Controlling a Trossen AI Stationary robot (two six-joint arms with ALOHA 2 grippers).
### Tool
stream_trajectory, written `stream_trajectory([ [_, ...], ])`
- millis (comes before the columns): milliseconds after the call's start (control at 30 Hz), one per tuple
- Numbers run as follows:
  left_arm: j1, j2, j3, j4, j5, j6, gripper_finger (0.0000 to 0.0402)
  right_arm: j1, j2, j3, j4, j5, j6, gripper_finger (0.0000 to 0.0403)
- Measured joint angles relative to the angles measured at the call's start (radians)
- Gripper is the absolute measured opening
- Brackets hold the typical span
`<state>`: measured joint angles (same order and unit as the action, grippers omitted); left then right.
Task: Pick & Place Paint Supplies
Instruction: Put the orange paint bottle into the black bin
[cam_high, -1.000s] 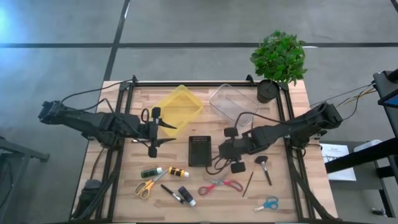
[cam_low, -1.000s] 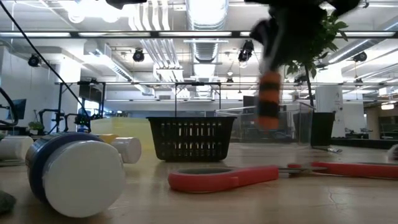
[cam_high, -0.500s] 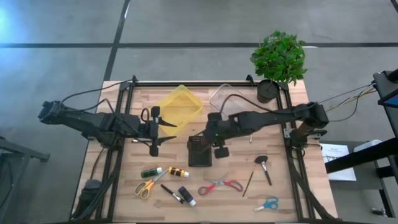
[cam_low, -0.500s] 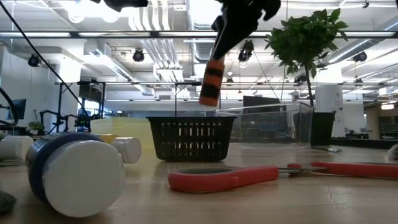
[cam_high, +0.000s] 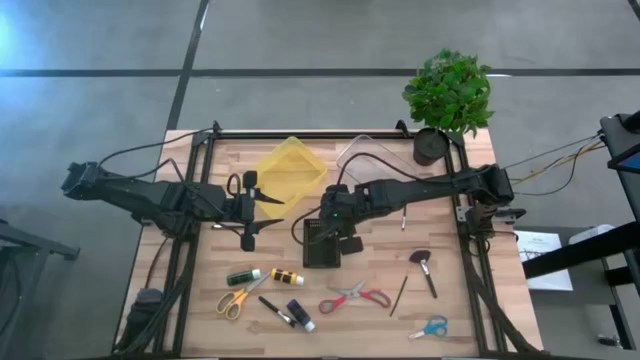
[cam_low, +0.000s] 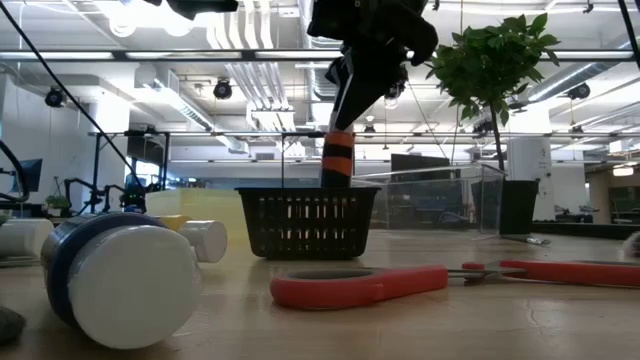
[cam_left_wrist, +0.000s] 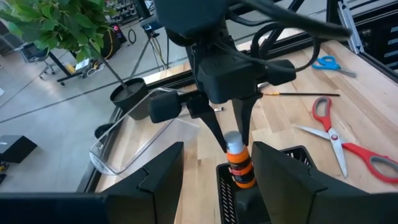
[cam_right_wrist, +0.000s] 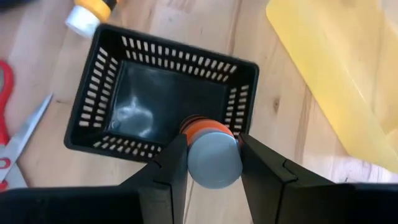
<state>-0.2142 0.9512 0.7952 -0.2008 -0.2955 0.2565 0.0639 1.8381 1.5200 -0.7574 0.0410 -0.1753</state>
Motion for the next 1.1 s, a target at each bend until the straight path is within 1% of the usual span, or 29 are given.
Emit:
stream_trajectory([
  [433,0.000,0.000,-0.005,-0.001,0.000,0.000,0.0197,-0.001,0.038,-0.002,0.018,0.000,-0.008,0.0108],
  [533,0.000,0.000,-0.005,-0.001,0.000,0.000,0.0197,-0.005,0.046,-0.002,0.019,-0.021,-0.008,0.0108],
  [733,0.000,0.000,-0.005,-0.001,0.000,0.000,0.0197,-0.006,0.074,-0.004,0.028,-0.022,-0.021,0.0108],
  [1100,0.000,0.000,-0.005,-0.002,0.000,0.000,0.0197,-0.026,0.070,-0.020,0.035,-0.024,-0.035,0.0108],
])
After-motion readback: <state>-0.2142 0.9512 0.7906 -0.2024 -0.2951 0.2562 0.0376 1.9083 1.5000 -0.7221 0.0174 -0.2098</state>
